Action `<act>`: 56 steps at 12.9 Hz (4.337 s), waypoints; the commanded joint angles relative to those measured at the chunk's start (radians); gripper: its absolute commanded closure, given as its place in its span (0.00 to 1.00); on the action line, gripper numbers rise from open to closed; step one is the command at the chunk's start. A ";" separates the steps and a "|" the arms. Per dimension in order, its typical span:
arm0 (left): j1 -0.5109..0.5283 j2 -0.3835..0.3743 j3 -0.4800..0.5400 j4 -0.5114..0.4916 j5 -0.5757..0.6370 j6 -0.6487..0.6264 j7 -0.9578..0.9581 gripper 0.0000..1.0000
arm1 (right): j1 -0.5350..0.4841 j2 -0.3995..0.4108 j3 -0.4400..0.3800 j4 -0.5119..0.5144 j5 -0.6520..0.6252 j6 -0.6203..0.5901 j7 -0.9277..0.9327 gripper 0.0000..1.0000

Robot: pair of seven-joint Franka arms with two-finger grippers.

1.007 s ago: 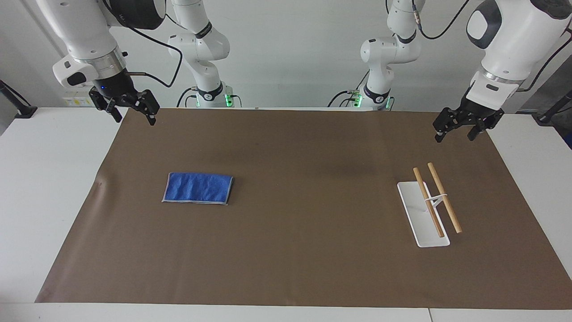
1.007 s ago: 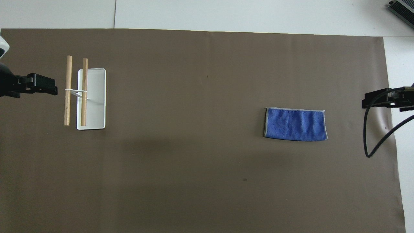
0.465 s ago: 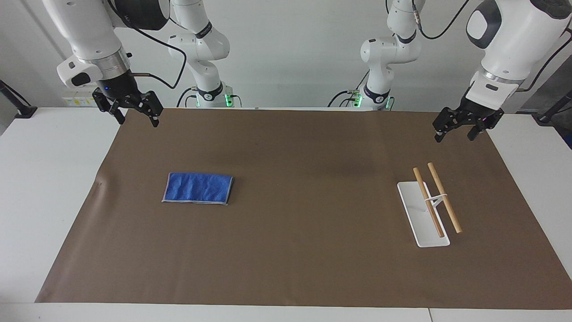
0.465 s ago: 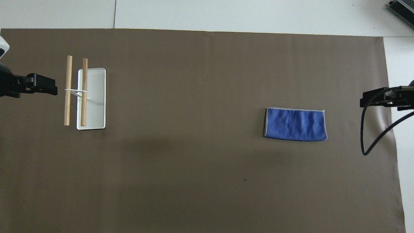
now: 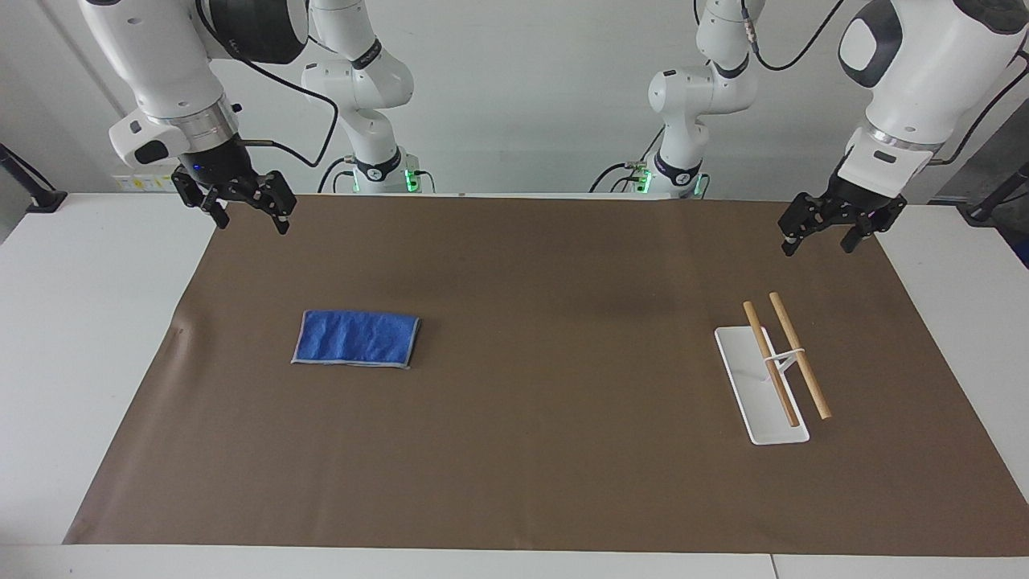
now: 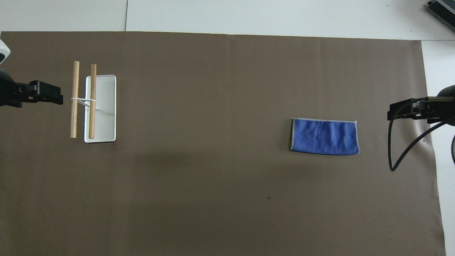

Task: Right arm passes towel to left arm to hang
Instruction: 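Reach the right gripper down and grasp the blue towel's edge, then lift the blue towel with the right gripper toward the table center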

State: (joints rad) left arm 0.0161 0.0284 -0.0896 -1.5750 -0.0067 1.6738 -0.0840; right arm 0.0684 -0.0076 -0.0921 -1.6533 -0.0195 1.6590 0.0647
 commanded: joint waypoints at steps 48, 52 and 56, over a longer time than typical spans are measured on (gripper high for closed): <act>-0.010 -0.031 0.010 -0.037 -0.012 0.021 0.000 0.00 | 0.096 0.181 0.078 -0.109 0.658 0.531 0.274 1.00; -0.002 -0.031 0.011 -0.037 -0.012 0.021 0.009 0.00 | 0.244 0.195 0.080 -0.122 0.861 0.713 0.585 1.00; 0.007 -0.031 0.017 -0.037 -0.012 0.012 0.006 0.00 | 0.411 0.248 0.080 -0.112 1.100 0.983 0.672 1.00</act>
State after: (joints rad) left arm 0.0186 0.0273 -0.0793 -1.5751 -0.0067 1.6740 -0.0840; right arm 0.4458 0.2145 -0.0125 -1.7867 0.9699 2.5702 0.7193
